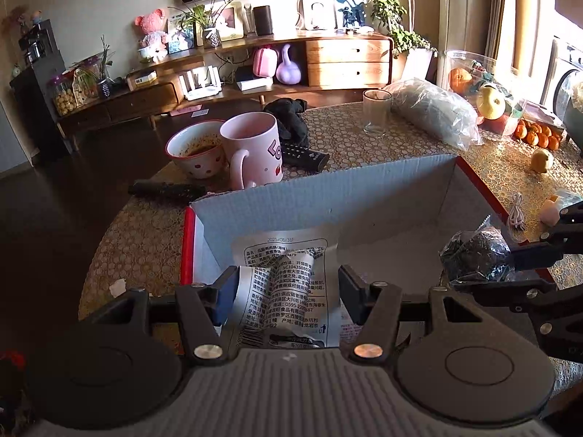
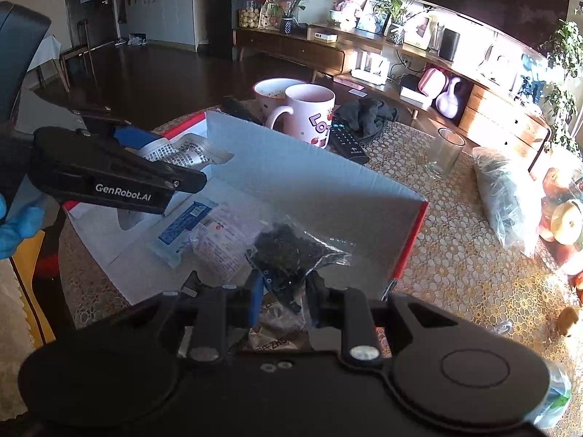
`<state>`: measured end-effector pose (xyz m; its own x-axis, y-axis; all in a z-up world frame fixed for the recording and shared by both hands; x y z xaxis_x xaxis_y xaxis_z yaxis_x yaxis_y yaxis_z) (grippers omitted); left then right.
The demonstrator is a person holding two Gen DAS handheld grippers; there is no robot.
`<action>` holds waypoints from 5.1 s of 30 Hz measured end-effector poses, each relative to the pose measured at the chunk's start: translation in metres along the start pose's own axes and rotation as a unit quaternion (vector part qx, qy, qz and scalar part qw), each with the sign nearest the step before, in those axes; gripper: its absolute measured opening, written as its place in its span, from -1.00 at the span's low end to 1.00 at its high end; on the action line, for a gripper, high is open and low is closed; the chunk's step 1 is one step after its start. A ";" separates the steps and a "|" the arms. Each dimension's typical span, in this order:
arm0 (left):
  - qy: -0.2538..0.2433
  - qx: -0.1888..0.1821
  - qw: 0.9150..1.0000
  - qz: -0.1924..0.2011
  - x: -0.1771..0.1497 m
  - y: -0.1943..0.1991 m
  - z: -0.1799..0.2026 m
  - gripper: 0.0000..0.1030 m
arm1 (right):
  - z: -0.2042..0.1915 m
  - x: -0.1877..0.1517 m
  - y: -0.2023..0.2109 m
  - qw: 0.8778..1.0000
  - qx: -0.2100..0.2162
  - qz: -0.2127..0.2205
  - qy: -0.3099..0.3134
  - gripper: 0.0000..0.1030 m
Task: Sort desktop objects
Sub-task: 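Lower into the box and open the right tool while the left tool holds the sachet, then lift both tools out of the box and move toward the white bag and cable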
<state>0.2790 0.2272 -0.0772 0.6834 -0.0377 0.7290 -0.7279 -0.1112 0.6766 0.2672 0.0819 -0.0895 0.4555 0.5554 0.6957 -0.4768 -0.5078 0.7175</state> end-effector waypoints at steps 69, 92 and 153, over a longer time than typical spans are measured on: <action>0.007 0.006 0.994 -0.112 0.004 -0.080 0.009 0.50 | 0.002 0.002 -0.020 0.998 0.045 -0.018 -0.026 0.43; 0.030 0.015 0.996 -0.079 -0.005 -0.002 0.016 0.65 | 0.000 -0.006 0.054 0.998 0.046 0.032 -0.036 0.59; -0.055 -0.136 0.989 0.033 -0.004 0.073 0.278 0.99 | 0.191 -0.175 0.200 0.967 -0.131 0.101 -0.195 0.69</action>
<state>0.2392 -0.0572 -0.0596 0.6246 -0.1444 0.7674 -0.7495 0.1652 0.6411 0.2354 -0.2424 -0.0618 0.5571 0.1461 0.8175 -0.7366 -0.3678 0.5677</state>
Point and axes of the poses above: each gripper's, at about its wrist camera, not at the fingertips, and y roughly against the way its jaws point, z to its right, x to its top, the point moved 9 cm from there along -y, roughly the way its jaws point, and after that the axes turned 3 degrees about z, right-handed, at the moved point
